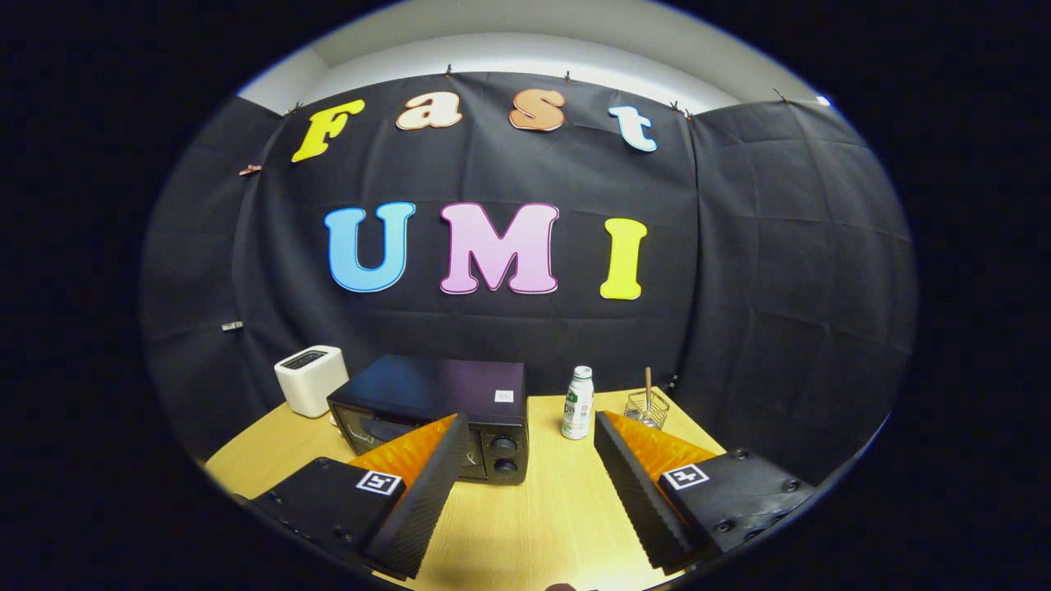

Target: Open the toaster oven, put the food inside, and close the toaster oven door.

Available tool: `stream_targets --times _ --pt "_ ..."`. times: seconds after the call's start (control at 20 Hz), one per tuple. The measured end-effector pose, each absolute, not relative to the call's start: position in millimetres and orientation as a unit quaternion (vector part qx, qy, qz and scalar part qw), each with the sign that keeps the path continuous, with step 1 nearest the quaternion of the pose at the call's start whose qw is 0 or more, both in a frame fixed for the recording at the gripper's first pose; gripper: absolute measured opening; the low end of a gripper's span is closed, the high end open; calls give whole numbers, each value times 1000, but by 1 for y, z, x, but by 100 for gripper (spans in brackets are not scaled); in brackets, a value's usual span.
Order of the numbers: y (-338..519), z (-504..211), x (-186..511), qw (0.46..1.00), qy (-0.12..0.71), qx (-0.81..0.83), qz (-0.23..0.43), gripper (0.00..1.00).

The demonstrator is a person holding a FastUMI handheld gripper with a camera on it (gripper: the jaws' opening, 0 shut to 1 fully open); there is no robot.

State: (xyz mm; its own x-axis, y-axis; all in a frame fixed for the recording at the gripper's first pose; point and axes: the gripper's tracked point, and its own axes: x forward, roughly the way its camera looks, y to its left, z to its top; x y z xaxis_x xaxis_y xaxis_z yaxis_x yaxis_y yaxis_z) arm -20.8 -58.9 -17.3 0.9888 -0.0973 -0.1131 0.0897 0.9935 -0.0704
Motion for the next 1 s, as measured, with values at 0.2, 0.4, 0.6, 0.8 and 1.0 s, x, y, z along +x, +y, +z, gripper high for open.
stream_targets --times 0.2,0.4,0.6,0.8,1.0 --pt "-58 -13 -27 997 51 -29 -47 99" --pt "-54 -15 -40 998 42 -20 -51 99" --pt "-54 -16 -45 998 41 -13 -50 99" --pt "-61 -17 -43 998 42 -7 -53 99" --pt "-63 -17 -39 998 41 -13 -50 99"
